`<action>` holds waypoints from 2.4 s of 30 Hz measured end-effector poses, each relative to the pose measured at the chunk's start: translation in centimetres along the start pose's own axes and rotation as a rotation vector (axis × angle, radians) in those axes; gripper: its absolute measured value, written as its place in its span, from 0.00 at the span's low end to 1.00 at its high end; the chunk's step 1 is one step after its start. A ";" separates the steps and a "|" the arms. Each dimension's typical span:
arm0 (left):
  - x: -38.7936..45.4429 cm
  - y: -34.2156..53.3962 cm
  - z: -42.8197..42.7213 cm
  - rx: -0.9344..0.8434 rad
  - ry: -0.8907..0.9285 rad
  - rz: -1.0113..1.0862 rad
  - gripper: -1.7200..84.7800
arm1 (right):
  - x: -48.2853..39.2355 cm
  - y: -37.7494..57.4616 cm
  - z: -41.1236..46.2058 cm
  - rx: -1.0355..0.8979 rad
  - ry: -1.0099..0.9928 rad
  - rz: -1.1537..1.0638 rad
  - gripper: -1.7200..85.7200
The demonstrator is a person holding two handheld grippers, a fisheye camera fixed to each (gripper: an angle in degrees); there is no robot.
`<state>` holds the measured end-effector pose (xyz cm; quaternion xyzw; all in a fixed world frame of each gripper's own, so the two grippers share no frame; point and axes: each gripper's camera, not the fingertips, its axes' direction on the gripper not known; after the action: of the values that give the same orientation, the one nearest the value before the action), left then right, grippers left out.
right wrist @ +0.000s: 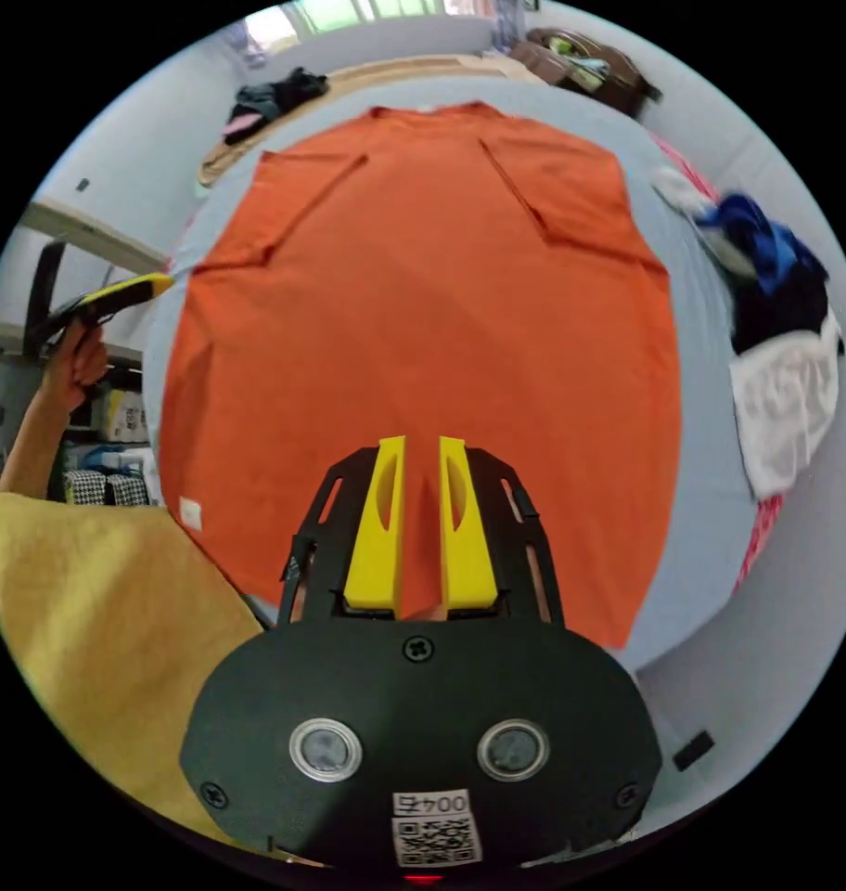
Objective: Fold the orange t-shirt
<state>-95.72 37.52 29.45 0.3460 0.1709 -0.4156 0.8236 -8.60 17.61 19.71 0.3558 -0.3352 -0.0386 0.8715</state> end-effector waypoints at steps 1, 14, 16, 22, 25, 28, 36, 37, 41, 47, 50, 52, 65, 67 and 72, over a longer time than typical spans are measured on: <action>1.2 1.1 0.8 -0.022 0.012 -0.018 0.02 | 2.2 2.6 0.3 -0.049 0.004 0.046 0.09; 24.4 8.5 16.7 -0.249 -0.141 -0.022 0.02 | 13.6 12.1 2.7 -0.155 -0.164 0.004 0.01; 25.1 8.9 17.1 -0.245 -0.169 -0.059 0.02 | 13.6 12.3 2.7 -0.162 -0.164 -0.035 0.01; 26.1 10.1 18.2 -0.263 -0.191 -0.129 0.02 | 11.4 13.7 2.5 -0.136 -0.017 -0.232 0.01; 26.6 11.0 18.4 -0.260 -0.208 -0.144 0.02 | 10.6 14.4 2.6 -0.128 0.036 -0.267 0.01; 26.8 12.1 18.6 -0.258 -0.219 -0.137 0.02 | 10.4 14.8 2.6 -0.132 0.056 -0.282 0.01; 26.8 16.2 17.9 -0.237 -0.259 -0.073 0.02 | 10.0 15.8 2.8 -0.129 0.093 -0.316 0.01; 26.8 16.6 17.8 -0.235 -0.263 -0.058 0.02 | 9.9 15.8 2.8 -0.130 0.098 -0.312 0.01; 25.5 18.9 16.7 -0.220 -0.246 -0.073 0.03 | 10.8 15.7 2.8 -0.152 0.037 -0.203 0.01; 21.0 23.9 14.1 -0.137 -0.099 -0.123 0.03 | 11.1 15.5 3.0 -0.184 0.015 -0.152 0.01; 17.0 28.1 10.8 -0.034 0.204 -0.093 0.04 | 11.6 15.3 3.0 -0.204 -0.012 -0.135 0.01; 14.4 32.2 7.6 0.081 0.287 -0.083 0.06 | 11.6 15.0 3.1 -0.219 -0.013 -0.127 0.01; -7.3 56.5 1.5 0.303 0.435 -0.379 0.19 | 9.9 14.4 3.8 -0.287 0.091 -0.104 0.01; -8.7 57.2 1.4 0.319 0.453 -0.384 0.19 | 10.2 14.5 3.8 -0.283 0.081 -0.083 0.01; -11.5 58.4 1.5 0.317 0.513 -0.352 0.19 | 10.8 14.7 3.9 -0.289 0.063 -0.042 0.01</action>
<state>-55.71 67.14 62.02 0.5281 0.3626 -0.4721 0.6057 -5.16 22.92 37.26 0.2344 -0.2909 -0.0935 0.9229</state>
